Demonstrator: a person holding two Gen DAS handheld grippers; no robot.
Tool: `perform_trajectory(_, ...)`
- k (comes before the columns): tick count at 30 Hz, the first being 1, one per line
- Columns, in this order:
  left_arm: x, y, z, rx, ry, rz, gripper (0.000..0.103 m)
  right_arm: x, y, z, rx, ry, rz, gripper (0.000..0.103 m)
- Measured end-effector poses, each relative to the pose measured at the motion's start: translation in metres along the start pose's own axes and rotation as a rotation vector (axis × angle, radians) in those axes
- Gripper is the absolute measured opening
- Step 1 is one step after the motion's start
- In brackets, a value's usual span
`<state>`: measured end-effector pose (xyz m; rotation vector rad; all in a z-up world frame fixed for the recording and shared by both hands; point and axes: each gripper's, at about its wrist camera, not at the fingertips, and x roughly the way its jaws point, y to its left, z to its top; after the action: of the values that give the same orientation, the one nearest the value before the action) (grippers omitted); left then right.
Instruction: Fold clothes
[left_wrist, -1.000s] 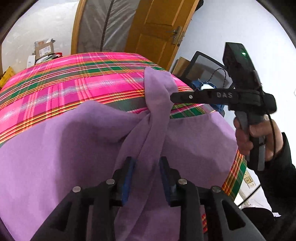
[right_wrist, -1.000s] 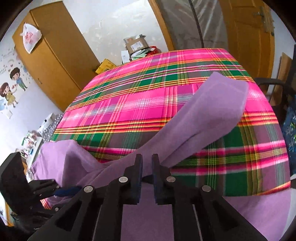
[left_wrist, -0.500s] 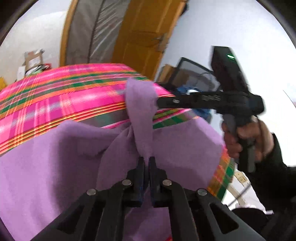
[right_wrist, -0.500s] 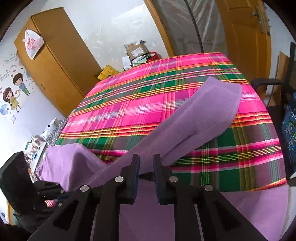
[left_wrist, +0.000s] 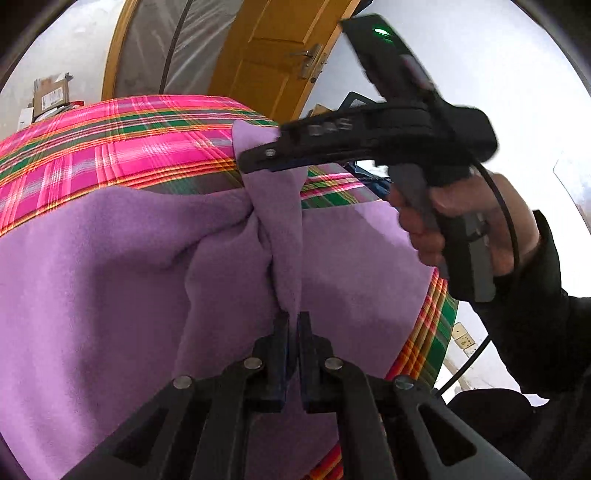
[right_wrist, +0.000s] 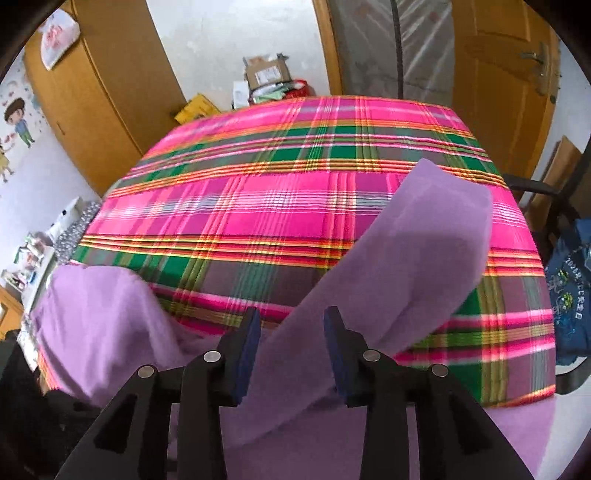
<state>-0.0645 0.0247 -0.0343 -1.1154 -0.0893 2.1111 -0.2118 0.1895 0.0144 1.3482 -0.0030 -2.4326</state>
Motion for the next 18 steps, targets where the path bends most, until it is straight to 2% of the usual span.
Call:
perform_trajectory(4,0.003,0.003,-0.001,-0.005,-0.002,-0.011,0.005,0.026,-0.001,0.003,0.018,0.061,-0.071,0.036)
perform_trajectory(7,0.005,0.004,0.000,-0.005,-0.002,-0.019,0.005,0.032,-0.002,0.003,0.010,0.059,-0.093,0.033)
perform_trajectory(9,0.006,0.005,0.001,-0.002,-0.001,-0.020,0.005,0.033,-0.004,0.003,0.008,0.054,-0.110,0.009)
perform_trajectory(10,0.006,0.004,0.000,-0.001,-0.002,-0.021,0.005,0.032,-0.008,0.002,0.018,0.051,-0.102,0.005)
perform_trajectory(14,0.006,0.002,-0.002,0.002,-0.004,-0.016,0.005,0.024,-0.019,0.001,0.059,0.015,-0.069,0.003)
perform_trajectory(18,0.003,-0.001,-0.002,0.005,-0.017,-0.004,0.005,-0.002,-0.029,-0.005,0.097,-0.067,-0.037,0.002)
